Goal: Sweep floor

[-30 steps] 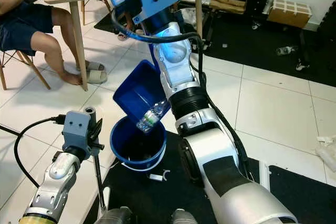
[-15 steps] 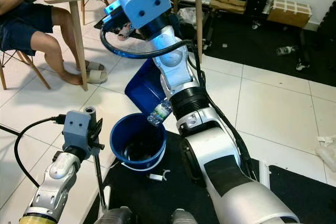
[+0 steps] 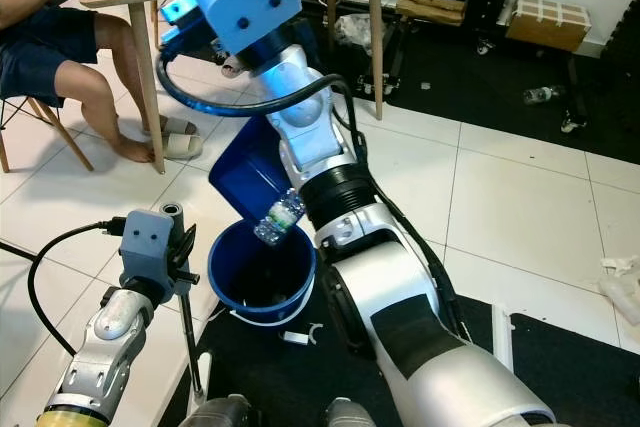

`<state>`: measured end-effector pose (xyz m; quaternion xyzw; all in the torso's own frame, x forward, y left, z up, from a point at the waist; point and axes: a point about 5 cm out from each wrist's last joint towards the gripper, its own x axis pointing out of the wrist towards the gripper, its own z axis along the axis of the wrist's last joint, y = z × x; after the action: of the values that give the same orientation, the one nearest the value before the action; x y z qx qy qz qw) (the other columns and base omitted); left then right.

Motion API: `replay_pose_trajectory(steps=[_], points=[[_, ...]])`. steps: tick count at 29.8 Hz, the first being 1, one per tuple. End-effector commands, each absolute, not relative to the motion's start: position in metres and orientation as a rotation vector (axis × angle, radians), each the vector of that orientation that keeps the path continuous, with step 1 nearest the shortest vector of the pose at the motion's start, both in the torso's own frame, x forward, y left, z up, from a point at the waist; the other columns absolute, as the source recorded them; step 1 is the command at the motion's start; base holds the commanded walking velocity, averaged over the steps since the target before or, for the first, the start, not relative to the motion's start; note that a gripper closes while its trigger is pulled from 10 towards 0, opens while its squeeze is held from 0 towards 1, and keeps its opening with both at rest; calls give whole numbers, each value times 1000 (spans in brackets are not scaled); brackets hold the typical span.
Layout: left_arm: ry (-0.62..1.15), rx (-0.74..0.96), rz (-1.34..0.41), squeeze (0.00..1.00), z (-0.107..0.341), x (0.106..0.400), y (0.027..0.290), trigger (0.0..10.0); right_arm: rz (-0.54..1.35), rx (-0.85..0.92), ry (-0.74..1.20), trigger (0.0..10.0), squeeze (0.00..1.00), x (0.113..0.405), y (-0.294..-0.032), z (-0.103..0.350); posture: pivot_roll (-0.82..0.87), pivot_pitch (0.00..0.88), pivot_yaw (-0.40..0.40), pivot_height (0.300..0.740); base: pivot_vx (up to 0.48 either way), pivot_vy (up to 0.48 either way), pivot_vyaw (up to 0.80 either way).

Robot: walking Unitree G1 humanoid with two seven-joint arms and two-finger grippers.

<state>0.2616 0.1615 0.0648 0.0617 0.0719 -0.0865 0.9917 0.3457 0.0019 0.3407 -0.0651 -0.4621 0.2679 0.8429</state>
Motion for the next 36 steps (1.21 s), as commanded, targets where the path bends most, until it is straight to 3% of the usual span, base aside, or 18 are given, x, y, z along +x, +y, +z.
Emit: replay_pose_trajectory(steps=[1, 36], points=[[121, 138, -181, 0, 68, 262, 159, 10000, 605, -155, -1067, 10000, 0, 335, 13, 356, 98, 30, 2, 740, 0, 0, 0], [125, 134, -179, 0, 67, 260, 158, 10000, 649, -428, -1237, 10000, 0, 311, 39, 341, 92, 41, 6, 740, 0, 0, 0]])
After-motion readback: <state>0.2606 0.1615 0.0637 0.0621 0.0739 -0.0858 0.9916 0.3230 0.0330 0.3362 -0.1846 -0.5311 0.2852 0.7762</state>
